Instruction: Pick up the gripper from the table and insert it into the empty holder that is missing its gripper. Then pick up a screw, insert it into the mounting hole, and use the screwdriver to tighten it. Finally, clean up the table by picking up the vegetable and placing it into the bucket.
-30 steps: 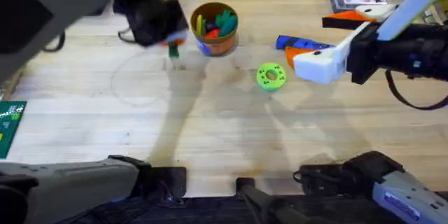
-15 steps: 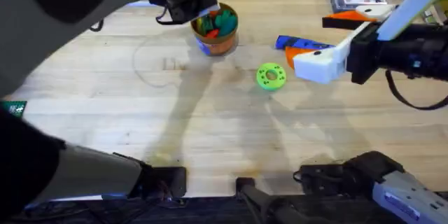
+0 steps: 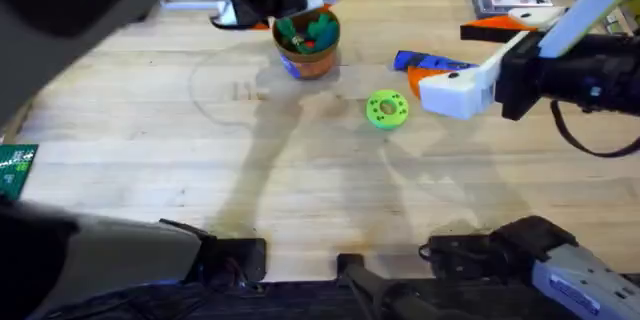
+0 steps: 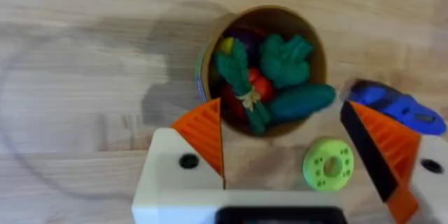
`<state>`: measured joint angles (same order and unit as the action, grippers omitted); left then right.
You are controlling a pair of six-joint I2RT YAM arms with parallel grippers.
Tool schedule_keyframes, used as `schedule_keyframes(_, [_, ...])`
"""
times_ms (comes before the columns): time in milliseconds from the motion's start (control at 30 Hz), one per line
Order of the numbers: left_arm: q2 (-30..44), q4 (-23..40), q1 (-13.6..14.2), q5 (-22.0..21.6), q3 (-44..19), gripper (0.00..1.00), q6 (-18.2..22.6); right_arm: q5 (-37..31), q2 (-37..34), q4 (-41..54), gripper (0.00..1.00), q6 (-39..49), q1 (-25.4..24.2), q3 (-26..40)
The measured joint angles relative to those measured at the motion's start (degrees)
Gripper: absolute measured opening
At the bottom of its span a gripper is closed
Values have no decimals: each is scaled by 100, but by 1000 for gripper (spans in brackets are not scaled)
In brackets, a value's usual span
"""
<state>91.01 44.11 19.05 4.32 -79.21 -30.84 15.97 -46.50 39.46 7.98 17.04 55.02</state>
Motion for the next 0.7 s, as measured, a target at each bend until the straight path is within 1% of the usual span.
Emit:
schedule_keyframes(100, [-437, 573, 0, -2, -306, 993, 618, 0, 0, 47, 994, -258, 0, 0])
schedule_keyframes(200, [-1002, 1265, 0, -4, -497, 995, 1419, 0, 4, 408, 994, -465, 0, 24])
schedule_keyframes(300, [-1608, 2124, 0, -4, -543, 995, 2333, 0, 4, 930, 994, -569, 0, 197])
schedule_keyframes(400, [-1991, 2931, 0, -4, -545, 995, 3052, 0, 4, 1277, 994, -629, 0, 475])
schedule_keyframes(467, [-2147, 3332, 0, -4, -545, 995, 3399, 0, 24, 1352, 994, -638, 0, 619])
schedule_keyframes(533, [-2261, 3642, 0, -4, -545, 995, 3660, 0, 68, 1405, 994, -652, 0, 686])
schedule_keyframes(700, [-2358, 3846, 0, -7, -545, 995, 3952, 0, 101, 1560, 992, -703, 0, 693])
